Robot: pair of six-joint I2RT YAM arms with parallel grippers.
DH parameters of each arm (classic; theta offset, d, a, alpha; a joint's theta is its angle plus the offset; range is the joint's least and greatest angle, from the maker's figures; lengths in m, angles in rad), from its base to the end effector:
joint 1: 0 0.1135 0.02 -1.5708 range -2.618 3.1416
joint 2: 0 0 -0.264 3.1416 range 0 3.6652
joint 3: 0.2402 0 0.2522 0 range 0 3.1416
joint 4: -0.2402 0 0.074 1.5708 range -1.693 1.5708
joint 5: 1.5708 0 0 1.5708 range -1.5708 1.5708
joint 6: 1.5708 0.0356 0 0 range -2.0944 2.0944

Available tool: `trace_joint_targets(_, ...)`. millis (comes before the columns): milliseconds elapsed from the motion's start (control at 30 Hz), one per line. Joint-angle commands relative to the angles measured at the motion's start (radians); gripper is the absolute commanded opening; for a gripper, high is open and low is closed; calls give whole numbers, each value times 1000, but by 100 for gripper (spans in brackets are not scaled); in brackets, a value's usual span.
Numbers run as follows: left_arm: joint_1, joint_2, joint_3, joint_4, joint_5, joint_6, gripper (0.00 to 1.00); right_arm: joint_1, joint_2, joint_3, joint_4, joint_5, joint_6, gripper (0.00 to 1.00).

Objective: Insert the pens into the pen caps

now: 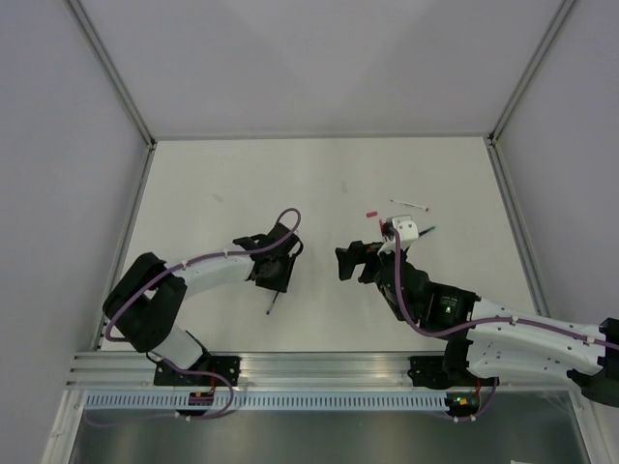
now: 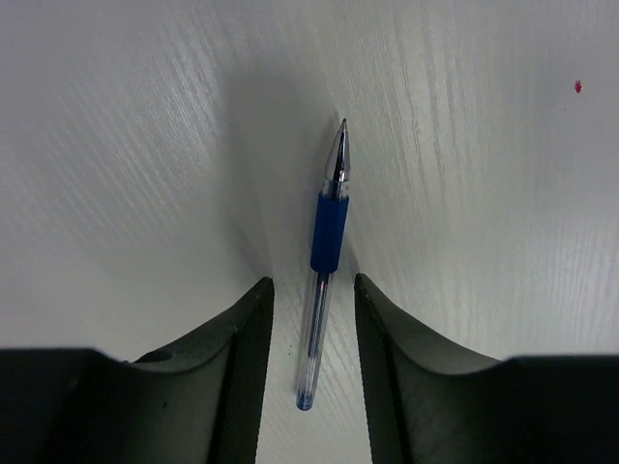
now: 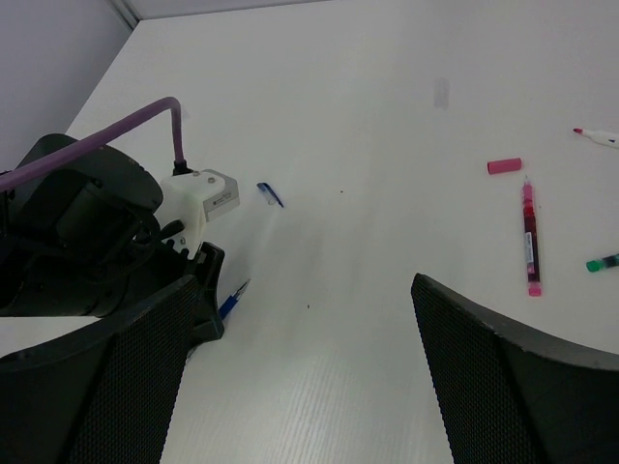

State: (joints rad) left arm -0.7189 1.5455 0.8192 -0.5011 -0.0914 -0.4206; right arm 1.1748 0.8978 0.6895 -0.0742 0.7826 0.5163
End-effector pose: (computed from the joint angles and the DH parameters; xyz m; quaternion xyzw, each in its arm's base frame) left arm 0.2077 -0.1774 0.1565 0.1385 0.9745 -0.0542 0.1680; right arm 0.1014 0.1774 0.3003 -0.0223 0.7735 0.2131 0.5964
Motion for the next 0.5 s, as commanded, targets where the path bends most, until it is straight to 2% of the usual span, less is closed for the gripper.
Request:
trace_joint_targets(0,-17,57,-2,-22,-25,-30,44,6,1,1,25,1,1,98)
trace_joint_targets(100,-24,61,5,-31,-30,-30,30,5,0,1,25,3,-1,98)
trace_joint_targets(133,-30,65,6,-30,-31,-32,19,5,0,-1,27,3,-1,98)
trace_joint_targets(233,-37,70,11,-31,-31,-32,2,5,7,-7,39,9,-4,98)
trace_joint_targets(367,-37,-34,-8,7,-27,-41,2,6,36,-4,54,15,-13,98)
trace_joint_targets(467,-39,-157,-46,105,53,-41,2,5,65,30,53,-25,-35,98)
